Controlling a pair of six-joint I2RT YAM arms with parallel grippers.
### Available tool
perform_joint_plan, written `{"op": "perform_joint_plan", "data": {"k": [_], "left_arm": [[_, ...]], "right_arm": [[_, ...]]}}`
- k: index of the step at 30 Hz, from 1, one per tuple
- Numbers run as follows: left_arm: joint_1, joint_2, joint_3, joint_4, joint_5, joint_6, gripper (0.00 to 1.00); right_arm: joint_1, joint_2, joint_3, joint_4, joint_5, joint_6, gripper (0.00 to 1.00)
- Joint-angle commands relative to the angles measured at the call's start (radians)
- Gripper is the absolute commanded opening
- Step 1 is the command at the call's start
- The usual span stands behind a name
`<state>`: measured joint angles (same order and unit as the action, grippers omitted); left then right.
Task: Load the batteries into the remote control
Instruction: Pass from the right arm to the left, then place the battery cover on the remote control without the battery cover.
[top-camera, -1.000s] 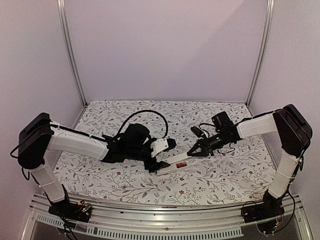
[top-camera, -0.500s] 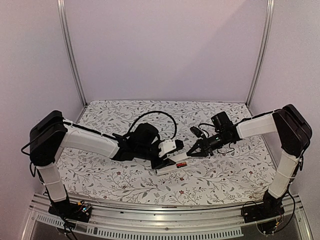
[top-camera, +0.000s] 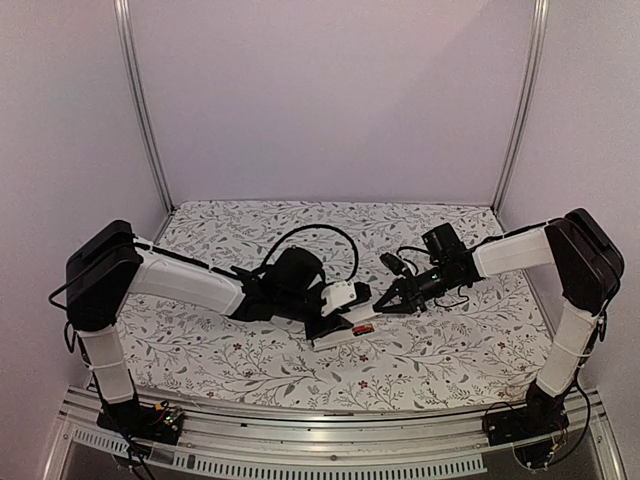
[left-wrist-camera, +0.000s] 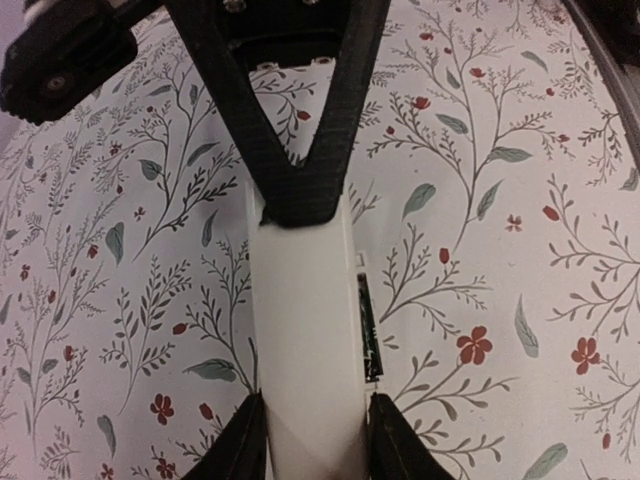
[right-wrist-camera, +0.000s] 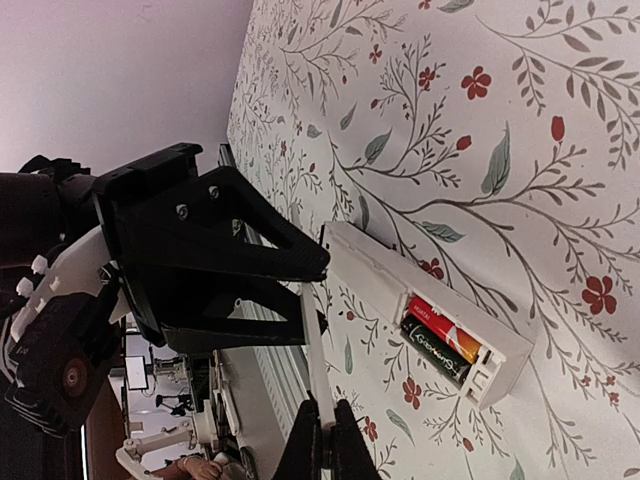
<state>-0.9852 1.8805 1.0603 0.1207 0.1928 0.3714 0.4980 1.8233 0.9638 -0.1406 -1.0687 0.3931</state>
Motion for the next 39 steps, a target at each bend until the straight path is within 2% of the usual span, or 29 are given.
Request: {"op": "perform_joint_plan", "data": {"k": [1, 7, 12, 16, 21, 32, 39], "left_arm": [[-0.014, 0.021, 0.018, -0.031, -0.002, -0.01, 0.32], [-0.016, 0.024, 0.049, -0.083, -0.01, -0.045, 0.18], [-0.019, 0.03, 0.083, -0.183, -0.012, -0.094, 0.15], [-0.021, 0.029, 0.067, -0.196, -0.006, -0.105, 0.15], [-0.021, 0.047, 0.09, -0.262, -0.008, -0.123, 0.15], [-0.034, 0.073, 0.185, -0.376, -0.007, -0.164, 0.22], [-0.046, 0.145, 0.266, -0.46, -0.049, -0.161, 0.24]], "right_arm": [[0.007, 0.002, 0.007, 0.012, -0.002, -0.002, 0.0], [0.007, 0.008, 0.012, 0.01, 0.011, -0.003, 0.02], [0.007, 0.004, 0.029, -0.026, 0.081, -0.018, 0.29], [0.006, -0.002, 0.042, -0.066, 0.161, -0.045, 0.4], [0.007, 0.003, 0.041, -0.115, 0.274, -0.082, 0.42], [0.012, 0.027, 0.012, -0.087, 0.275, -0.081, 0.46], [0.017, 0.029, 0.007, -0.083, 0.279, -0.084, 0.48]]}}
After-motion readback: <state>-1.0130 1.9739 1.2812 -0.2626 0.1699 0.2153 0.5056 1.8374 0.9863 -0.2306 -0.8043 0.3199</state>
